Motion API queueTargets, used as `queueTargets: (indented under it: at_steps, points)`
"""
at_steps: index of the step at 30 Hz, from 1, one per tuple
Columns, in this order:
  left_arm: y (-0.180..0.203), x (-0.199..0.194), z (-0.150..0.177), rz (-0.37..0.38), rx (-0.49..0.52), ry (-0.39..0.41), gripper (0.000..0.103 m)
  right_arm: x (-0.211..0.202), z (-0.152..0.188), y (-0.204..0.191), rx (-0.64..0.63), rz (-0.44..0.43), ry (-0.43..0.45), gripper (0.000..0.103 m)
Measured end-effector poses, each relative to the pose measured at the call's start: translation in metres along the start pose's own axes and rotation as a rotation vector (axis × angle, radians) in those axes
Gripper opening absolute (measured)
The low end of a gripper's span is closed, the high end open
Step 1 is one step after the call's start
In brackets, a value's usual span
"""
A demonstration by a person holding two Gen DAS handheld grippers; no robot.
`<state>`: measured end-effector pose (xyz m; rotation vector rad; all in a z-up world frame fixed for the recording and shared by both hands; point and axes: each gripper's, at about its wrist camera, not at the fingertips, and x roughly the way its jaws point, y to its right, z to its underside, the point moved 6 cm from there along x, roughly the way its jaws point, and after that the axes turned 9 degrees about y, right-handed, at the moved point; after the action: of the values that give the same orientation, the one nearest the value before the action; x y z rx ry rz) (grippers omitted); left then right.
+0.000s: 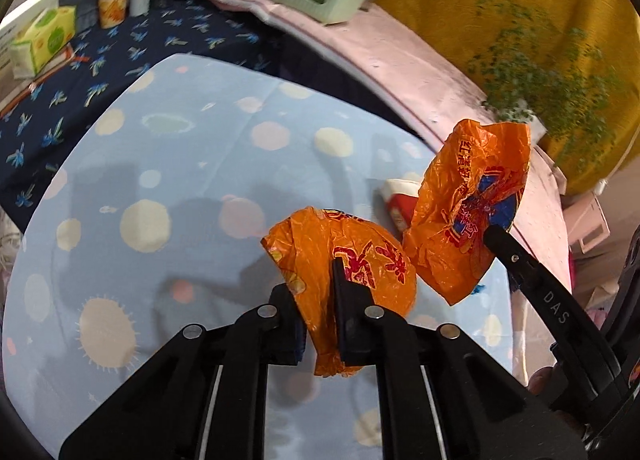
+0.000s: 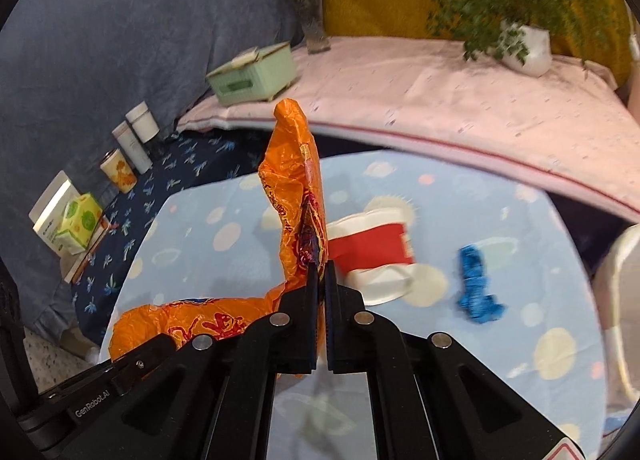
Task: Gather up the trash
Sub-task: 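Grasp the orange wrapper with the left tool while the right grasps its other end, then carry the orange wrapper over the bin and release it from both tools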
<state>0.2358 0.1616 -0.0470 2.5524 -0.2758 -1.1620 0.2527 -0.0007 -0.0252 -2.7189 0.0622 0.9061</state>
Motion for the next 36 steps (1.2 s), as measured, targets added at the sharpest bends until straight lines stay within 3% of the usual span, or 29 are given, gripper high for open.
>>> queueTargets:
  at_steps: [18,25,36]
  points:
    - [0.172,-0.023,0.037,0.161,0.272,0.013,0.011,-0.121,-0.029,0.152,0.163,0.177,0.175,0.003]
    - [0.235,-0.021,0.062,0.218,0.374,-0.002,0.011,-0.154,-0.024,0.211,0.229,0.250,0.212,0.003]
    - [0.297,-0.008,0.103,0.267,0.482,-0.051,0.011,-0.194,-0.003,0.300,0.353,0.351,0.242,0.003]
